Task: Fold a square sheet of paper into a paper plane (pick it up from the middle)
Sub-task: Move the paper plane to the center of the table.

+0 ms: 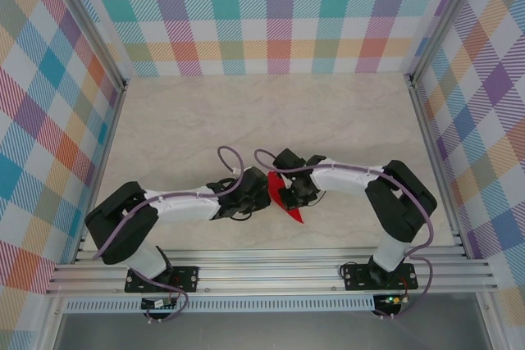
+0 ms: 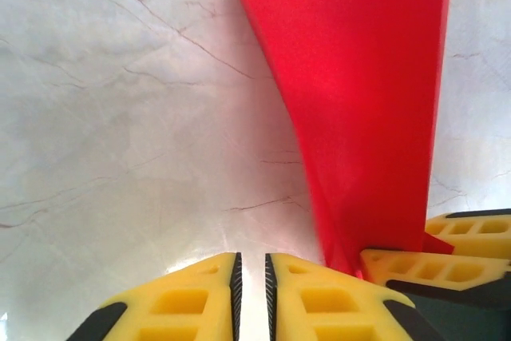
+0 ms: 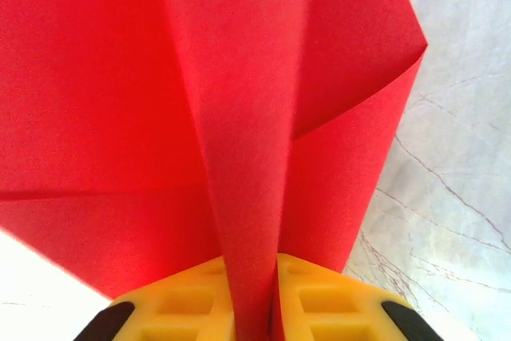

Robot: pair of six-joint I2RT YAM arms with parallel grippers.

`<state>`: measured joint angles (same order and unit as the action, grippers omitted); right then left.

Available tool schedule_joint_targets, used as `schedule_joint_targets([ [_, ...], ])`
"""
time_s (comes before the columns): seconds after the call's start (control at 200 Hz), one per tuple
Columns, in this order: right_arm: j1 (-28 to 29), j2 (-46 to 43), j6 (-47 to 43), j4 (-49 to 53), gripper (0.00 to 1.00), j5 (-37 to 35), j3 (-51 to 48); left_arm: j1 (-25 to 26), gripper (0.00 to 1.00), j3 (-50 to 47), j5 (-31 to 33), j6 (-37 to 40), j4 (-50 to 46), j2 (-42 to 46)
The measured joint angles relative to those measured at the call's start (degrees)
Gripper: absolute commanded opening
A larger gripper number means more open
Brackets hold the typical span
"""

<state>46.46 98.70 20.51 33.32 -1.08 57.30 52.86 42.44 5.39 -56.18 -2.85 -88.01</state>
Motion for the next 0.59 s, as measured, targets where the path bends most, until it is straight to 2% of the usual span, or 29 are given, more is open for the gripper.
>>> schedule_joint_targets([
  [0.05,0.50,0.00,0.09,0.57,0.30,-0.76,0.33,0.00,0.22,-0.46,0.52,0.04,-0.04,1.38],
  [0.085,0.79,-0.02,0.48,0.96,0.33,-1.20,0.46,0.00,0.23,-0.74,0.96,0.04,-0.04,2.38],
  [0.25,1.84,-0.79,0.66,2.80,0.33,-3.50,0.57,0.00,0.23,-1.05,2.45,0.09,-0.15,5.42],
  [0.39,2.34,-1.79,0.83,3.76,0.27,-4.35,0.98,0.00,0.23,-1.20,2.89,0.07,-0.13,6.01],
  [0.595,4.28,-0.90,1.14,4.70,0.25,-6.32,2.93,0.00,0.23,-1.84,2.91,0.07,-0.17,6.01],
])
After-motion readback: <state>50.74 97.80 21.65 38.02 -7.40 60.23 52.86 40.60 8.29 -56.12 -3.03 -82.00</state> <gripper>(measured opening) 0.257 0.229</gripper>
